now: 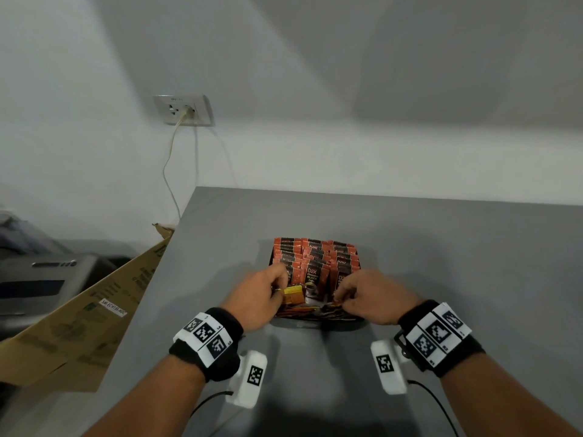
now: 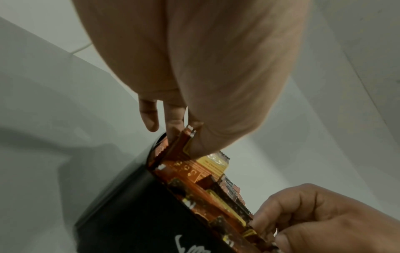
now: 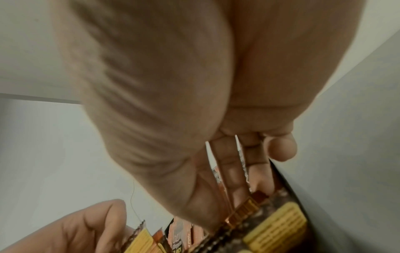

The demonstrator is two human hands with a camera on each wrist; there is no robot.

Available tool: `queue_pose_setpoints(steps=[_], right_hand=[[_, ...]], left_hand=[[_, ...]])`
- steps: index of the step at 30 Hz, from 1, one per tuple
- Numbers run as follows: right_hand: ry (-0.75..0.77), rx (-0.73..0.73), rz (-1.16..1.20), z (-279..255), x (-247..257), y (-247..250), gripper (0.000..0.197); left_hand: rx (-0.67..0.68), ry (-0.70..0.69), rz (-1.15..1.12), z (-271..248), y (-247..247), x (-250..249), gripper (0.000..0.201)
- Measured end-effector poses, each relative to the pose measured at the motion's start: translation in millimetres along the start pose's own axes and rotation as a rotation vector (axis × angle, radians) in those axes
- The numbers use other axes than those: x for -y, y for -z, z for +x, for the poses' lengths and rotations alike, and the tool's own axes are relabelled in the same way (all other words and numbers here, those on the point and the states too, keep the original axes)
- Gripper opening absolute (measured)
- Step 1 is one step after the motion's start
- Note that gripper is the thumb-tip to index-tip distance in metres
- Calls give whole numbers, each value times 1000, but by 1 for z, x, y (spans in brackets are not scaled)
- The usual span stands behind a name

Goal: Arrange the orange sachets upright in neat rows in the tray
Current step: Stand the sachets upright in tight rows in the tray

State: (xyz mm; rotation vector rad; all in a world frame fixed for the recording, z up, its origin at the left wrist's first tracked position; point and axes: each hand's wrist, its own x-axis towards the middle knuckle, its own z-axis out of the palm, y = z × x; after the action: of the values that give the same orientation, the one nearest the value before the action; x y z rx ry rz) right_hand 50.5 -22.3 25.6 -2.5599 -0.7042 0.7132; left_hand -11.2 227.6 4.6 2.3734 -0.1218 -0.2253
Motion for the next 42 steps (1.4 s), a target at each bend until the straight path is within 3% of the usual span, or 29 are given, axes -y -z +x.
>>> queue_pose_setpoints(steps=[5,11,19,27,34,42], right_hand=[[17,-41,-14,3,0,-3,21],[40,-133,-69,3,4,-10,20],[87,-124,-77,1,11,-12,20],[67,-81,-27,-1,8,-11,26],[91,-149,-65,0,8,-15,13],[128,-219,72,-8,5,-4,20]], left_hand=[[92,-9,9,0,-2,-1,27],[99,-9,68,1,-3,-3,14],[1,-84,172,7,-9,-4,8],[-17,-67,88,3,-11,6,9],[-118,-75,32,0,-9,8,10],[-247,-27,-60,-5,-10,8,7]])
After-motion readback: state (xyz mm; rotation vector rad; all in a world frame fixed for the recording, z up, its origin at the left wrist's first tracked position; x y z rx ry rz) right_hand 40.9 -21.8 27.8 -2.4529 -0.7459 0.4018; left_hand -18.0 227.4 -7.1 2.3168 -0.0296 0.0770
